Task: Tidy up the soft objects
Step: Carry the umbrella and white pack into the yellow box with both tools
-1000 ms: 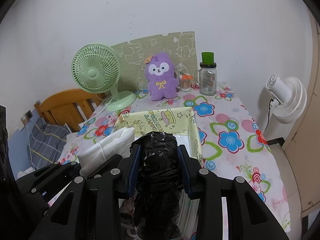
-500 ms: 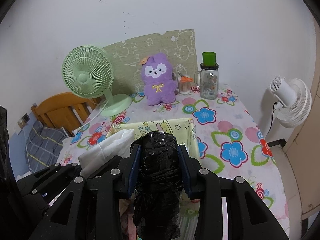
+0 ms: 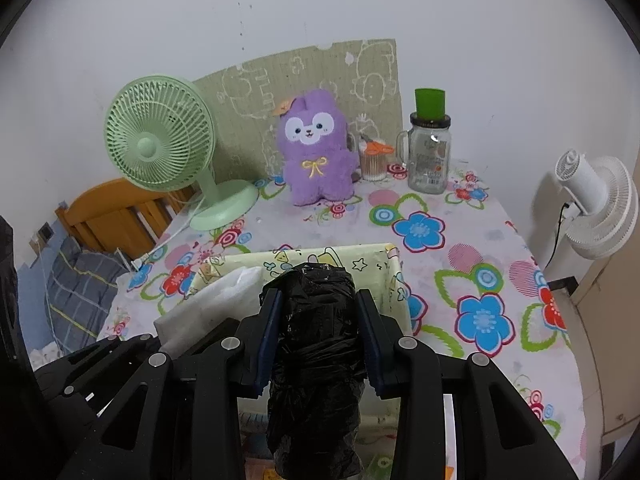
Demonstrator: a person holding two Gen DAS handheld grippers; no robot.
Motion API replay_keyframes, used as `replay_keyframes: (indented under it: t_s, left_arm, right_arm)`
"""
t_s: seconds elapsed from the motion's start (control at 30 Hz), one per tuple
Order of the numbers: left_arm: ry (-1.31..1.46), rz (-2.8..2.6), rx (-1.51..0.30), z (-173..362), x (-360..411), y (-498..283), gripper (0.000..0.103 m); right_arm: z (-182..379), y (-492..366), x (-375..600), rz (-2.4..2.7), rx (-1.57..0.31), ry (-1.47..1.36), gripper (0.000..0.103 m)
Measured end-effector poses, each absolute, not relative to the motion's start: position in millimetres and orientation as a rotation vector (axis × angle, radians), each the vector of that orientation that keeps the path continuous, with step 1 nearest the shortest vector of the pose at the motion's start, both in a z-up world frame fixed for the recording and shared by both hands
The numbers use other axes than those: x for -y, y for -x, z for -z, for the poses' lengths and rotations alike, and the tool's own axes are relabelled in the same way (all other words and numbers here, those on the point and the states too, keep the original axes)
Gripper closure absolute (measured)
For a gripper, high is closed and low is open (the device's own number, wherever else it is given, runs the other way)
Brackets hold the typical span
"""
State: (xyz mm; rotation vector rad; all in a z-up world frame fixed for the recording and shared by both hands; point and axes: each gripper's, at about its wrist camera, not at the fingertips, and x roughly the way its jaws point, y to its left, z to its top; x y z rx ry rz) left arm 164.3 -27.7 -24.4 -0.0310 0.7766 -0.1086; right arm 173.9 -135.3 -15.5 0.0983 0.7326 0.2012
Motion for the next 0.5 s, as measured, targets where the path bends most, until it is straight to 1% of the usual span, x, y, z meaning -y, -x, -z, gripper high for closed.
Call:
replay_keyframes:
  t_s: [0.03,0.1,0.13,0.2,0.27,0.33,0.37,0.4,0.43,0.47,0.5]
  left_arm:
    - [0.03,0.098,-0.778,26,27,-166,0.071]
    - [0.025,0.071,-0.779,31,25,-171,0.062]
    - [0.024,0.06,-0.78,33,23,-173,0.06]
    - [0.027,0.042,-0.788,39,21,-180,0.035]
    - [0.025,0.028,-0.802,45,19,-184,0.033]
    - [0.023,0.021,-0.81,50,17,-186,0.028]
    - [0.024,0.021,-0.818,51,16,-187,0.021]
    - [0.029,0.022,-0.824,53,15,-188,0.02]
    - [0.033,0.023,-0.83,54,14,-188,0.019]
    - [0.035,0.036,-0.834,55,14,-187,0.018]
    - [0.03,0.04,-0.838,55,15,-187,0.018]
  right_arm:
    - [18,-176,134,-0.202,-0.737,-0.096,0.062]
    - [22,-182,132,-0.201,-0.747,-0.091,0.062]
    - [25,-184,131,-0.202,-0.752,-0.089,0.062]
    - [29,-189,130,-0.205,-0.757,-0.093,0.062]
    - [34,-196,129,-0.205,-0.762,-0.087,0.061]
    - [39,-202,126,-0.201,-0.779,-0.066,0.06]
    - [41,-204,126,-0.197,-0.782,-0.065,0.057]
    - [43,-204,126,-0.192,-0.788,-0.064,0.055]
    - [45,-205,126,-0.189,-0.799,-0.063,0.045]
    - [47,-206,126,-0.19,-0.807,-0.062,0.032]
    - [48,-205,127,-0.19,-0.808,-0.062,0.028]
